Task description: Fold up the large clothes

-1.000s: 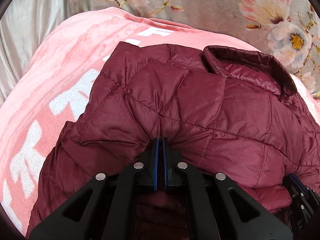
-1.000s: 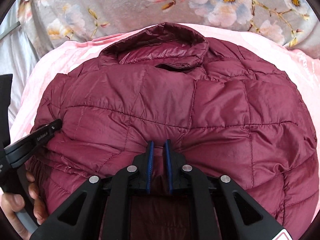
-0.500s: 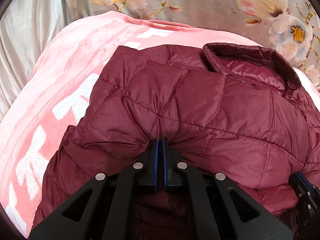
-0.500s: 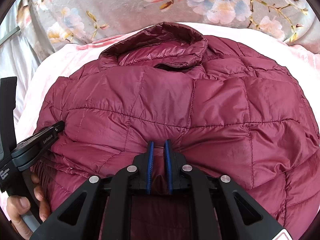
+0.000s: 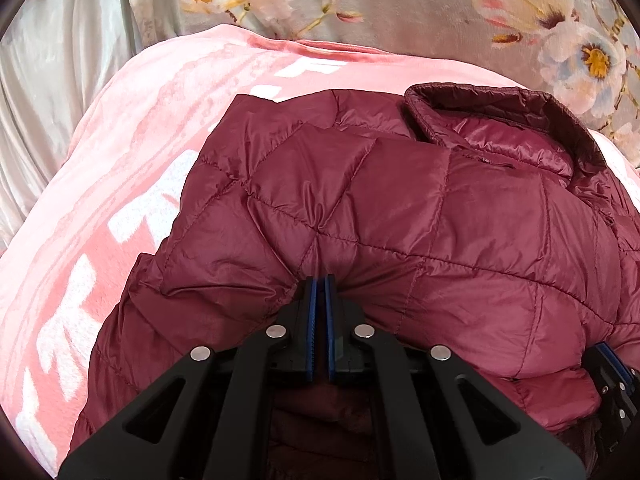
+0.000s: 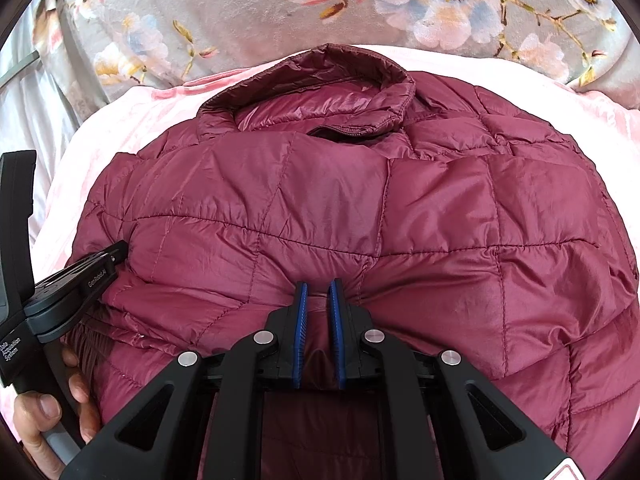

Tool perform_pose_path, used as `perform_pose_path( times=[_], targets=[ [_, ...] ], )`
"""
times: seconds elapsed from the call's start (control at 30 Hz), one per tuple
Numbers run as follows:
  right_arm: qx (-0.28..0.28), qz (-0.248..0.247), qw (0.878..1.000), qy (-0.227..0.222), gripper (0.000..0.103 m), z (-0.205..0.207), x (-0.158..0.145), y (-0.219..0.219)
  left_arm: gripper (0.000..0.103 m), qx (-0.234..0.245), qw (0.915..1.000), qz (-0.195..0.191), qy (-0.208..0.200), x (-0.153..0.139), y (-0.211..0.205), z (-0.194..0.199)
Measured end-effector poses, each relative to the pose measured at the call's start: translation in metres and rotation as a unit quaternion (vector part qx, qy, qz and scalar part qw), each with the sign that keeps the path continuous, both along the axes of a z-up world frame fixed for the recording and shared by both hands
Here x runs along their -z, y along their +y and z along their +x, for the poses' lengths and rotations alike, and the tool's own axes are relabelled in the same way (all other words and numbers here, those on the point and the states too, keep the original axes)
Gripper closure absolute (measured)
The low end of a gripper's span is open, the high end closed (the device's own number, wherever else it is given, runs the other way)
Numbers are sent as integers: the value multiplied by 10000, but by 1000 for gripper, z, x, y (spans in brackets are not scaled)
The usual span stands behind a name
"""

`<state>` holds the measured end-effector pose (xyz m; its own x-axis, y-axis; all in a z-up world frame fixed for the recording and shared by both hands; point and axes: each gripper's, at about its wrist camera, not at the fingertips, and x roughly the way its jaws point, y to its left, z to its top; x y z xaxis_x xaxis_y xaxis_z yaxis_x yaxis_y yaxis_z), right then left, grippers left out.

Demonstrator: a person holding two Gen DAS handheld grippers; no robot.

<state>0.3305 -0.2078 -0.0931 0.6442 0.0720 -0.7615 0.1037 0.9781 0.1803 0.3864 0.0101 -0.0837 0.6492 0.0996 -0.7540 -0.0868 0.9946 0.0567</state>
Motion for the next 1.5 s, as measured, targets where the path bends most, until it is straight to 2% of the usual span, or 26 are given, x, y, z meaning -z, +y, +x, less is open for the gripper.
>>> perform_pose_path(
  times=[0.27, 0.33, 0.4, 0.47, 0.5, 0.53, 0.57, 0.63, 0.7, 0.8, 0.83, 0.87, 0.9, 0.97, 1.1, 1.2, 1.3, 1.37, 1.5],
  targets=[
    [66, 420, 9990, -134, 93, -3, -3, -9, 100, 21, 9997, -233, -16, -2, 6, 0],
    [192, 587, 9978, -234, 87, -6, -9, -17, 96, 80, 9991, -404, -15, -6, 9, 0],
    [306, 800, 9956, -388, 84, -7, -20, -29, 84, 241, 9974, -673, 4, -18, 12, 2],
    [424, 962, 9929, -565, 76, 1, -33, -43, 59, 364, 9940, -1027, -108, -39, 13, 9],
    [501, 1016, 9917, -604, 67, 6, -37, -49, 51, 366, 9926, -1144, -168, -47, 11, 13],
    [596, 1137, 9897, -633, 61, 15, -41, -57, 39, 367, 9905, -1312, -207, -56, 10, 20],
    [665, 1304, 9872, -640, 60, 24, -42, -65, 35, 369, 9878, -1500, -201, -63, 8, 28],
    [824, 1775, 9788, -603, 60, 48, -38, -82, 35, 381, 9800, -1951, -109, -70, 1, 52],
    [999, 2012, 9732, -489, 60, 65, -28, -93, 35, 277, 9769, -2117, 44, -67, -5, 74],
    [1092, 2337, 9660, -186, 60, 89, -7, -99, 35, 98, 9678, -2467, 481, -46, -9, 104],
    [1072, 2401, 9647, -138, 65, 93, -3, -99, 37, 48, 9631, -2625, 597, -38, -9, 110],
    [974, 2399, 9658, -146, 70, 97, -2, -96, 44, 53, 9597, -2727, 672, -33, -10, 114],
    [870, 2345, 9681, -170, 87, 98, -3, -93, 53, 128, 9588, -2740, 737, -28, -12, 116],
    [720, 1946, 9780, -238, 91, 95, -10, -85, 94, 395, 9627, -2527, 882, -21, -22, 118],
    [569, 1108, 9919, -241, 93, 87, -7, -76, 97, 596, 9713, -2165, 781, -9, -28, 107],
    [478, 792, 9956, -126, 95, 87, 5, -73, 98, 711, 9759, -1979, 587, 1, -29, 100],
    [458, 488, 9977, -83, 96, 89, 10, -66, 98, 833, 9835, -1564, 357, 1, -37, 91],
    [445, 481, 9978, -60, 96, 89, 10, -67, 98, 845, 9859, -1405, 343, 0, -39, 91],
    [611, 827, 9945, -190, 94, 76, -2, -81, 97, 858, 9848, -1500, 159, -17, -30, 85]
  ],
)
